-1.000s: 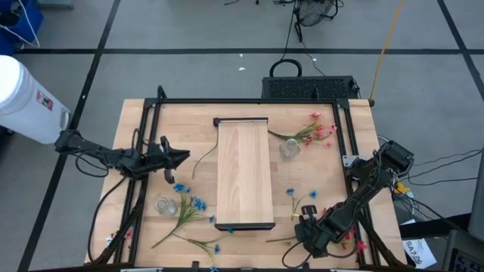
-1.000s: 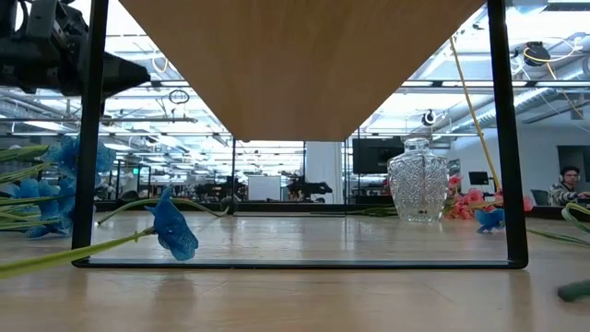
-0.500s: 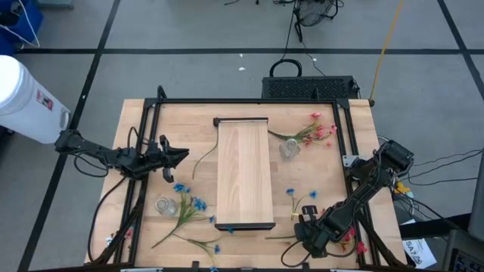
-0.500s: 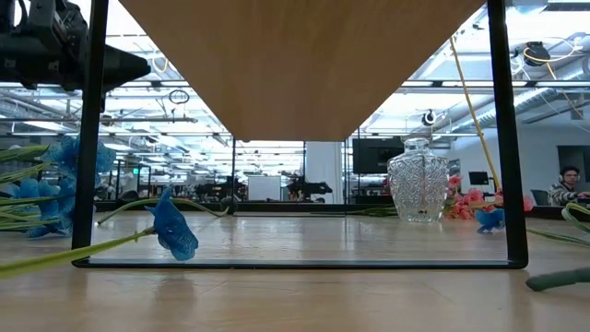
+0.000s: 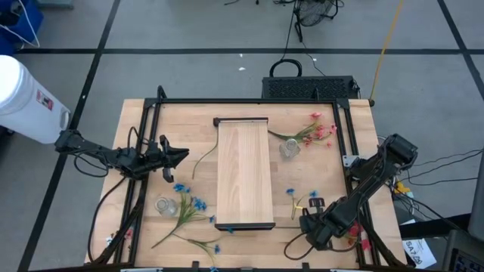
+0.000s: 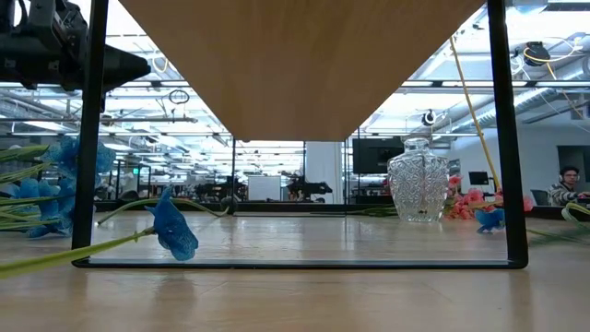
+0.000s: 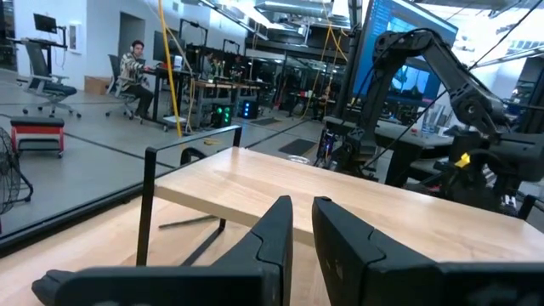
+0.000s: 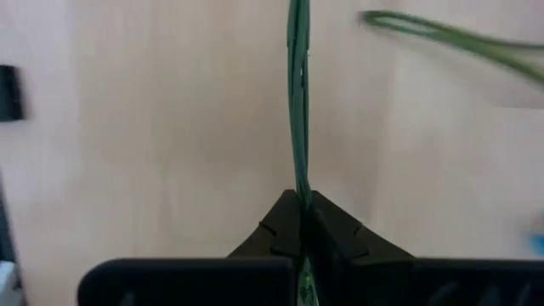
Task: Pick and place flowers into a vace then onto a shelf
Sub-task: Put the red flowers into the right transparent vase
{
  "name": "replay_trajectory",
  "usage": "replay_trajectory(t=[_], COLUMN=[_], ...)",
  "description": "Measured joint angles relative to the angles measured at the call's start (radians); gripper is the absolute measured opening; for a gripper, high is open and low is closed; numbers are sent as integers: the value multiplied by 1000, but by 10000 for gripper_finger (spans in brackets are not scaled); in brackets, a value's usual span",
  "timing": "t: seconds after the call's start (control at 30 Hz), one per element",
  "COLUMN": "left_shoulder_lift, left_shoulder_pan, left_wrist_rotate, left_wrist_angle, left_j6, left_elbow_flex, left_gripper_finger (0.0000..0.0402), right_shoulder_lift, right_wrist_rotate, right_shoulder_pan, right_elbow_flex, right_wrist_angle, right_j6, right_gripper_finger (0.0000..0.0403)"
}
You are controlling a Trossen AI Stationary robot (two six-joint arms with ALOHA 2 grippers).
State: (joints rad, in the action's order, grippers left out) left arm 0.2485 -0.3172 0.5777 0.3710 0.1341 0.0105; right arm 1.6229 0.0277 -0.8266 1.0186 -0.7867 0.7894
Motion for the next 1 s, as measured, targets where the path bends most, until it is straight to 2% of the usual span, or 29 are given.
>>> replay_trajectory(t=[0.23, 0.37, 0.67, 1.0], left_shoulder_lift=[0, 0, 0, 0], left_shoulder_pan=[0, 0, 0, 0], left_wrist_rotate=[0, 0, 0, 1], left_wrist_angle=[0, 0, 0, 0], left_j6=[0, 0, -5, -11], left_elbow_flex=[0, 0, 0, 0], left_gripper_finger=[51, 51, 51, 51], right_shoulder_lift=[-3, -3, -3, -4], right_wrist_rotate=[94, 107, 107, 130], right_shoulder_pan=[29, 56, 134, 239], right_elbow_flex=[171, 254, 316, 316], right_wrist_angle=[-305, -468, -788, -783], right_j6=[-43, -49, -59, -126], right_gripper_finger=[1, 0, 0, 0])
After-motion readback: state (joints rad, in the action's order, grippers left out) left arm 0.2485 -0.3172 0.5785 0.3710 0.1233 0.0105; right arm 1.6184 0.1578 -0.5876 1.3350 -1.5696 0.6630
